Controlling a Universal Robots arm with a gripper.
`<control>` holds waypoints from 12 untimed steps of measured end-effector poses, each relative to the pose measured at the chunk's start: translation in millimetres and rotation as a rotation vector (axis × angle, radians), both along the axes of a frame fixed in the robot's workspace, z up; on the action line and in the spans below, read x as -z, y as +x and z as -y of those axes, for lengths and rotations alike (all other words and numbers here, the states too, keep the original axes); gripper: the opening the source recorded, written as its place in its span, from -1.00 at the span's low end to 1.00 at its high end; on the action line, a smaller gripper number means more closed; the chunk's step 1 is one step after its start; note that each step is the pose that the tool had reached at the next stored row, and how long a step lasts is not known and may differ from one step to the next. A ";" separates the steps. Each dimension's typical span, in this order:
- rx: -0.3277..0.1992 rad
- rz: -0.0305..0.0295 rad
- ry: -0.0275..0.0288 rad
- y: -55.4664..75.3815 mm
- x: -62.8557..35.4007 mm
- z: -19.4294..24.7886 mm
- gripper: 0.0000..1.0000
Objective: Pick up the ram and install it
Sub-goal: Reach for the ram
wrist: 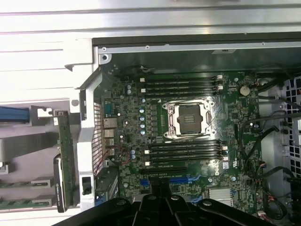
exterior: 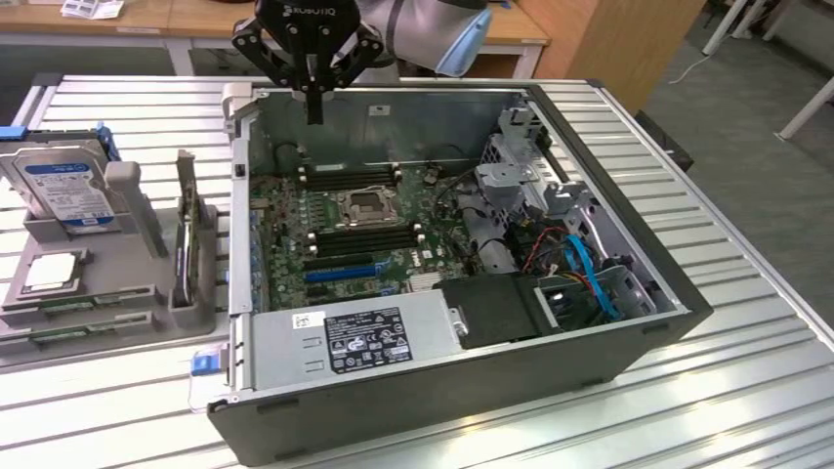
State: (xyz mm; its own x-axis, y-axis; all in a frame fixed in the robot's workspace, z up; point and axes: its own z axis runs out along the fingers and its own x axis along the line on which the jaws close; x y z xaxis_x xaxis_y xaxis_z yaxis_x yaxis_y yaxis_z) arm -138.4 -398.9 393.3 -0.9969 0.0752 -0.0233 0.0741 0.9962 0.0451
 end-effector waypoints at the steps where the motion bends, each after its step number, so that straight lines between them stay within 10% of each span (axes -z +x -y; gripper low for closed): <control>1: 0.000 0.0000 0.0000 -1.2 0.0 0.0 -0.80; 12: 0.000 0.0000 0.0000 -17.4 0.0 0.0 -0.80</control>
State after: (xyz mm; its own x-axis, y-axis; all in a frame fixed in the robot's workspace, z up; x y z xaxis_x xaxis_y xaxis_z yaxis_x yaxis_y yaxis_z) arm -155.7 -398.9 393.3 -0.9969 0.0753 -0.0233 0.0742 0.9962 0.0450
